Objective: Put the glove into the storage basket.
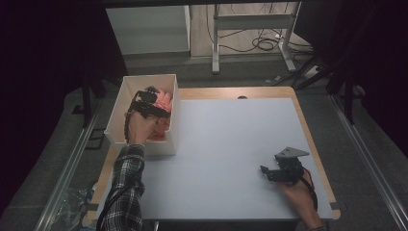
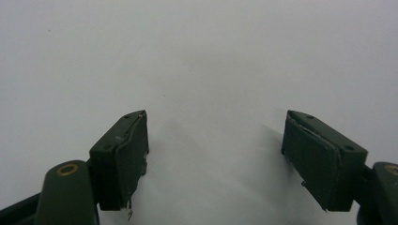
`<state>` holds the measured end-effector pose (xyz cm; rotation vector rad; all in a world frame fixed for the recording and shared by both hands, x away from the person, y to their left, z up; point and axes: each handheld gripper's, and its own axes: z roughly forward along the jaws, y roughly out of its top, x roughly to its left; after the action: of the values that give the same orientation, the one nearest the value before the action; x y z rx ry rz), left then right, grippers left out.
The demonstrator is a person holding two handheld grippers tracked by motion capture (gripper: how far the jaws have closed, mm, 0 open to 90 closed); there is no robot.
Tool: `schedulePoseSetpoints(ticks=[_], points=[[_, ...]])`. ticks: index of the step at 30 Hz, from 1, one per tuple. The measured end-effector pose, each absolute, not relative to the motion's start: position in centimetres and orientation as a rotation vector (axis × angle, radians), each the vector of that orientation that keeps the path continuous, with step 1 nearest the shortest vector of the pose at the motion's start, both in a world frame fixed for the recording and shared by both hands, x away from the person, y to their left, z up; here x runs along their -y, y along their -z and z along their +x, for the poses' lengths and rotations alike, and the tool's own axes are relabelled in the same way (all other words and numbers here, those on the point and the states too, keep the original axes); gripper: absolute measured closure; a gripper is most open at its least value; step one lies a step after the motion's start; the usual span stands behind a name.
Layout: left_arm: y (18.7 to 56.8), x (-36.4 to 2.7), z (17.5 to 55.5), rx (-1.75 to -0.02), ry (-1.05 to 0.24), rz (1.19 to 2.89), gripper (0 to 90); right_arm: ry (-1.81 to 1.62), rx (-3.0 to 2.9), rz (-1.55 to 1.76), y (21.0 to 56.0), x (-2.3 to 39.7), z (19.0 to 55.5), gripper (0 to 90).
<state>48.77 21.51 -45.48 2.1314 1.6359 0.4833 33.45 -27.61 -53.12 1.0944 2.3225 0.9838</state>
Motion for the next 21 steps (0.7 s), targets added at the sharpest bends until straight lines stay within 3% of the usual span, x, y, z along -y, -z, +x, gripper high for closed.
schedulePoseSetpoints(ticks=[21], points=[[41.6,-22.2,46.2,-1.469,-0.534,2.066,2.2,-0.982,-2.321,1.095,53.1,27.6,33.4,23.5]])
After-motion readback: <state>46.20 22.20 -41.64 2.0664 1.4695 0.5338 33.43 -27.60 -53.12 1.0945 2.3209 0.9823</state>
